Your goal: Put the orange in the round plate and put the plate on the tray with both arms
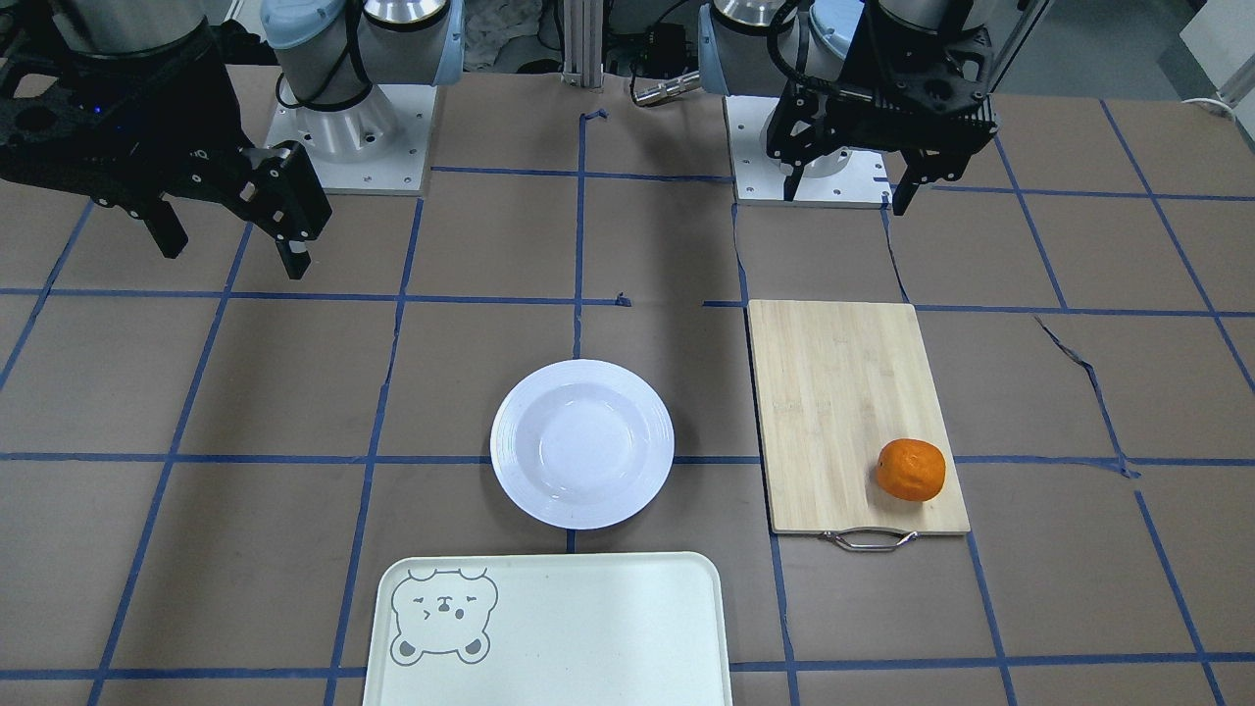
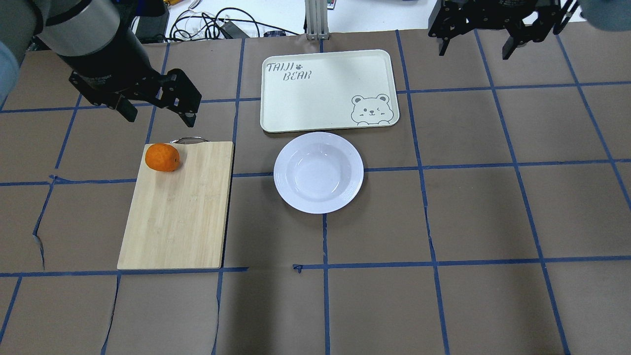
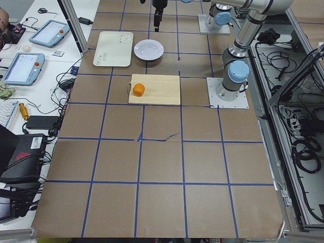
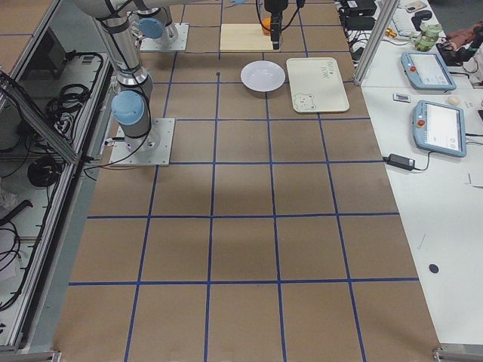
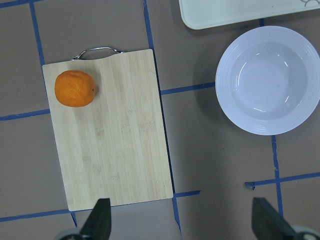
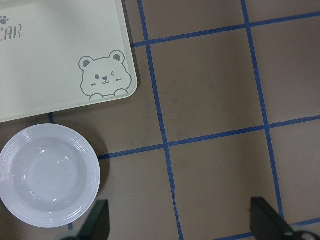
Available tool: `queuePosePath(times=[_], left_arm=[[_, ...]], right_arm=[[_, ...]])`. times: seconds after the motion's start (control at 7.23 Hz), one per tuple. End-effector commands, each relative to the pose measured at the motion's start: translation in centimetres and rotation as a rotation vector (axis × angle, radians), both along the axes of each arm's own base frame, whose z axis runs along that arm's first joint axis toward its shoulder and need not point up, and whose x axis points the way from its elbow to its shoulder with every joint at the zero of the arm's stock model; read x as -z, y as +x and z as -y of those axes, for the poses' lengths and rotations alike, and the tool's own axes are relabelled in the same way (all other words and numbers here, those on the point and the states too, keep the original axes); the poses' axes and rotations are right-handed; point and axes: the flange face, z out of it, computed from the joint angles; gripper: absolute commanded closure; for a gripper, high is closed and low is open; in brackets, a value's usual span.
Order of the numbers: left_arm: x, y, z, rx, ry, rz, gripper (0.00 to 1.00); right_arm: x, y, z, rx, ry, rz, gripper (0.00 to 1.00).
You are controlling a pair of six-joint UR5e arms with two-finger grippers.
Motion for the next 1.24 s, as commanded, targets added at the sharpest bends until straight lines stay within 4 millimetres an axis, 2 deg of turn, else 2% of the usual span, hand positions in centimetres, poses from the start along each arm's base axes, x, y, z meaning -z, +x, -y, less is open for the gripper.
queuePosePath(times=[0.0, 0.14, 0.28, 0.41, 0.55, 0.69, 0.83, 0.97, 1.11], left_arm=[[1.7, 0.3, 1.2, -0.001, 0.014, 0.0, 0.0], [3.8, 0.7, 3.1, -0.004, 0.057, 0.002, 0.0], [7.5, 1.5, 6.1, -0.014, 0.113, 0.03, 0.0], [12.0, 3.6, 10.3, -0.021, 0.104, 0.103, 0.0], [16.2, 5.8, 13.4, -0.028, 0.149, 0.106, 0.0], [20.1, 9.0, 15.8, -0.06, 0.195, 0.102, 0.0], [24.1, 12.3, 17.5, -0.087, 0.257, 0.142, 0.0], [27.3, 13.7, 18.6, -0.081, 0.273, 0.172, 0.0], [29.5, 14.4, 19.1, -0.078, 0.294, 0.199, 0.0]], right_arm=[[0.0, -0.3, 0.1, 0.006, -0.001, 0.004, 0.0], [0.1, -0.1, 0.0, 0.003, 0.008, 0.005, 0.0], [0.0, -0.2, 0.1, 0.005, 0.002, 0.002, 0.0], [0.0, -0.2, 0.1, 0.005, -0.001, -0.001, 0.0], [0.0, -0.1, 0.1, 0.009, -0.001, 0.003, 0.0], [0.0, -0.1, 0.0, 0.006, 0.0, 0.003, 0.0], [0.1, -0.1, 0.1, 0.009, 0.003, 0.003, 0.0], [0.1, -0.1, 0.1, 0.006, 0.005, 0.003, 0.0], [0.2, -0.1, 0.0, 0.009, 0.009, 0.003, 0.0]])
